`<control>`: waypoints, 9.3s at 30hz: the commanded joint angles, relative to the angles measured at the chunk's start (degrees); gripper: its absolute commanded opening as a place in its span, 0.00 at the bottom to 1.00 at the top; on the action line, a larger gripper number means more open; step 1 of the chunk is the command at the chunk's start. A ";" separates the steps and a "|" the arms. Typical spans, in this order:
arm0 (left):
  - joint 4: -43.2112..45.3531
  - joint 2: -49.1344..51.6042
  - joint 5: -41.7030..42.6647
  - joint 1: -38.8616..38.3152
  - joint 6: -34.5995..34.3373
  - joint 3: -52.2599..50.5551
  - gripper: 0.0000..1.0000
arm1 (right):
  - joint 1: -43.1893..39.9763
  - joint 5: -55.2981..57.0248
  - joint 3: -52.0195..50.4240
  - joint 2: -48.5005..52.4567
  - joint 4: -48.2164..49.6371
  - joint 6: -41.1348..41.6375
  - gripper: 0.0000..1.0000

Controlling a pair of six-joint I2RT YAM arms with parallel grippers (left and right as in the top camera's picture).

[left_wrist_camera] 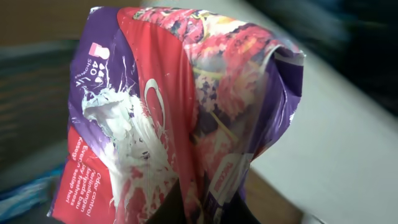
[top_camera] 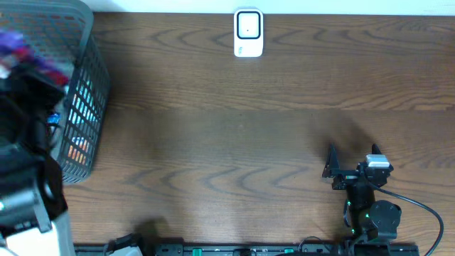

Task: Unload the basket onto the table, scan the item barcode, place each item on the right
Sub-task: 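Carry the snack box to the scanner and release it on the table, then reach the left gripper back into the basket and grasp the green wipes pack, then carry the green wipes pack past the scanner and release it on the table, then reach the left gripper into the basket and grasp the blue Oreo pack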

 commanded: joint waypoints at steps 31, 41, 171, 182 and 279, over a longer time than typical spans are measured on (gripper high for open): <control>15.72 51.60 -4.92 -54.25 -0.37 0.24 0.49 | -0.26 0.02 -0.09 -0.20 -0.24 0.76 0.99; 15.45 42.36 -4.96 -51.10 1.68 0.31 0.78 | -0.24 0.00 -0.09 -0.20 -0.22 0.76 0.99; 13.60 54.27 -1.29 -41.62 -1.81 -1.97 0.08 | -0.24 0.00 -0.09 -0.20 -0.24 0.76 0.99; 17.46 58.77 -1.25 -48.26 -8.98 -1.97 0.08 | -0.24 0.02 -0.09 -0.20 -0.24 0.76 0.99; 0.90 26.84 -5.81 20.65 0.85 -1.11 0.77 | -0.24 0.02 -0.09 -0.20 -0.24 0.76 0.99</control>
